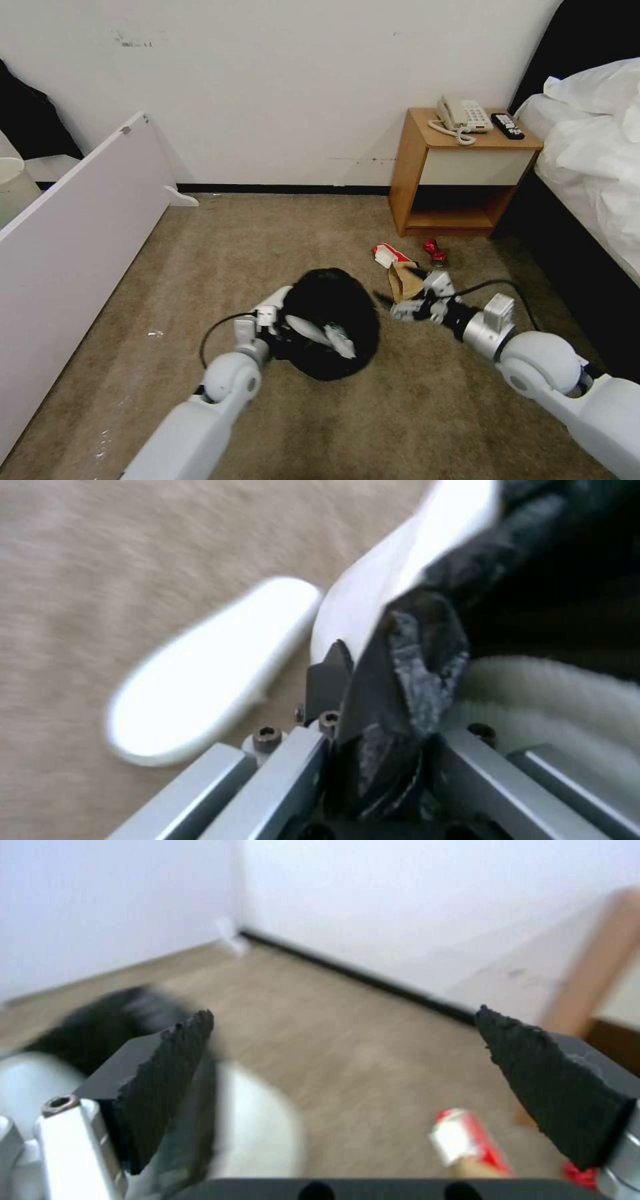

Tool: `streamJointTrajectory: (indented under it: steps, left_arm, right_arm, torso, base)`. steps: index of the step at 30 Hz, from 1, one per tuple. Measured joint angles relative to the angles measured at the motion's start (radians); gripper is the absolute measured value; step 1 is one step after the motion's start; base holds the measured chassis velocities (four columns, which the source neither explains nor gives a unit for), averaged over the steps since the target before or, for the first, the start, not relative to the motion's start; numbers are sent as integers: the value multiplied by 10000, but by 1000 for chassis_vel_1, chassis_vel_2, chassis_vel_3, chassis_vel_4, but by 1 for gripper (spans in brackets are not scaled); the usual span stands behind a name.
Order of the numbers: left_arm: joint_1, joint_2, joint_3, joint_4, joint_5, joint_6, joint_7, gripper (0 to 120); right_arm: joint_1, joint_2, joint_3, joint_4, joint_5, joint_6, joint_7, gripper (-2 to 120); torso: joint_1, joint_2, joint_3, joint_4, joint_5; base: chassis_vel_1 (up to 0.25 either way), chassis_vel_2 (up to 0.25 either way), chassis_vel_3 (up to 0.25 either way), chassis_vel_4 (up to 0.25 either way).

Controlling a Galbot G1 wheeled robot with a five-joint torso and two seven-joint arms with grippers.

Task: Pick up the trash bin, then pick up the garbage from the floor and place it into the trash bin.

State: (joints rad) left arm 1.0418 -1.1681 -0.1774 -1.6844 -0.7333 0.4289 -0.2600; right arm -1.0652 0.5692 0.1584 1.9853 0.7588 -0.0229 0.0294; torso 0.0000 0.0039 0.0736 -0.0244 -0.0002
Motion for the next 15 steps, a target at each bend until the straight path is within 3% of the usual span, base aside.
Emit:
streamJointTrajectory:
  steps: [1,4,6,7,8,9,12,15]
  left_arm:
    - [200,154,-435,-427,-204,112,-229,0]
    - [317,197,-645,-663,-297,174,-354,0]
    - [785,308,-1403,-1429,-389,316,-649,0]
    - [785,308,-1403,-1429,-389,316,-649,0]
    - [1119,380,-1795,-1840,-358,345,-699,0]
    - [1119,380,-1795,-1840,-358,345,-699,0]
    - [1966,519,-2542,-2637,-232,341,-723,0]
    - [2385,526,-2870,-3052,-207,343,-737,0]
  right_arm:
    - [-35,44,274,79,10,52,537,100]
    - [-97,46,441,136,10,51,758,100]
    - [-388,37,969,389,-49,-120,1408,100]
    - [-388,37,969,389,-49,-120,1408,100]
    - [-583,40,1232,515,-133,-236,1808,100]
    - [-583,40,1232,515,-133,-236,1808,100]
    - [-977,253,1951,718,-466,-479,2314,100]
    - [-1109,424,2273,836,-639,-584,2415,100]
  torso:
    - [0,0,1,1,3]
    - [0,-1,1,2,0]
    - [0,-1,0,0,2]
    - [0,-1,0,0,2]
    - [0,-1,1,0,0]
    - [0,-1,1,0,0]
    - [0,-1,-1,1,1]
    - [0,-1,-1,0,0]
  base:
    - [0,0,0,0]
    - [0,0,0,0]
    - [0,0,0,0]
    - [0,0,0,0]
    - [0,0,0,0]
    - [0,0,0,0]
    - [0,0,0,0]
    - [0,0,0,0]
